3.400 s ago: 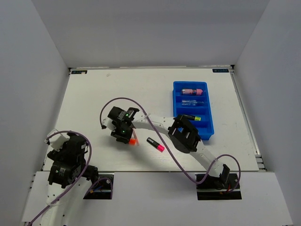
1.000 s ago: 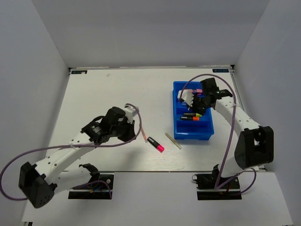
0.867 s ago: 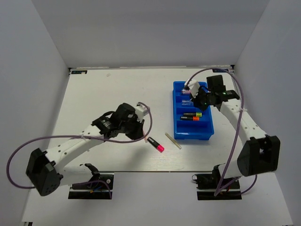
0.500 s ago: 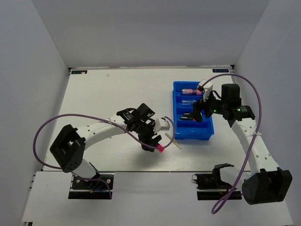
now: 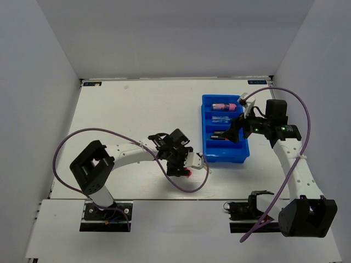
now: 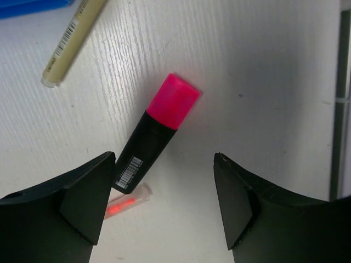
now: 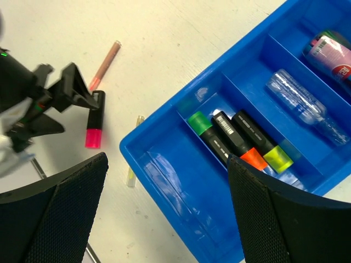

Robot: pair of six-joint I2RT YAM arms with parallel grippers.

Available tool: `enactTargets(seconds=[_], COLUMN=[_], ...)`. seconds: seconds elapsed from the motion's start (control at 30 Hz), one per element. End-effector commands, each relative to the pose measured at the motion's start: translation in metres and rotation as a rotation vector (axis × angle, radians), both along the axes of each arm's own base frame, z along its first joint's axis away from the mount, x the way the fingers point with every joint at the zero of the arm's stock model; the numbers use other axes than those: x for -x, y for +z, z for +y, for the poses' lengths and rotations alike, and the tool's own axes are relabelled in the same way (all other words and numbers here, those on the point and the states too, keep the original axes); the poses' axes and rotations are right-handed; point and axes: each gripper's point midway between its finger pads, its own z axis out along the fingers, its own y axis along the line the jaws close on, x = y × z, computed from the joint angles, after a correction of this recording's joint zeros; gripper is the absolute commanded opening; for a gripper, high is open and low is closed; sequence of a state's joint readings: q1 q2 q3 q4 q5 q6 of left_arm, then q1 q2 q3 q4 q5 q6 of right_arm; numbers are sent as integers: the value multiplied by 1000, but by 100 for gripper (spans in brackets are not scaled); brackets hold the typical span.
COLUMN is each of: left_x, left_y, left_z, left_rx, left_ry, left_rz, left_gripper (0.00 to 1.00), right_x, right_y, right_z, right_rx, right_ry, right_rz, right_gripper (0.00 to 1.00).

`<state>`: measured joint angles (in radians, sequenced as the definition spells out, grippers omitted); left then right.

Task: Sort the stationery into containers
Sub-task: Pick up the pen from the center of the board.

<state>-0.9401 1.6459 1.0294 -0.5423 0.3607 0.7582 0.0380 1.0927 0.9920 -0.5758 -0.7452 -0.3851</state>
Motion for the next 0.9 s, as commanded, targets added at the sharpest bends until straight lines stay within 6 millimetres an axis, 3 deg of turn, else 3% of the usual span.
enactTargets(seconds=[0.0,0.33,0.47,0.5,0.53,0.6,0.87], left_x=[-12,-29,-29,-29,-28,-25,-19], left_y=[-3,-18,-26,-28,-32,-35,-38], left_z=[-9,-22,-24,-23,-21,-19,-15], left_rx=[-4,-29,-36,-41,-48,-41,-23], left_ry=[-99,-113,-100,-93,-86,-72,-29], left_rz=[-82,-31,10,16,19,22,39], left_gripper=[83,79,66,52,48,46,22], right_x=[6,9,10,10,10,13,12], right_y=[10,15,18,19,20,24,22], right_z=[5,-2,-3,-4,-5,-5,-8], right_rx=[-68,-129,-144,-148,-151,-158,-177], right_ry=[31,27,27,26,25,29,22], right_rz=[1,22,19,18,17,2,23], right_gripper=[90,90,90,90,90,90,90])
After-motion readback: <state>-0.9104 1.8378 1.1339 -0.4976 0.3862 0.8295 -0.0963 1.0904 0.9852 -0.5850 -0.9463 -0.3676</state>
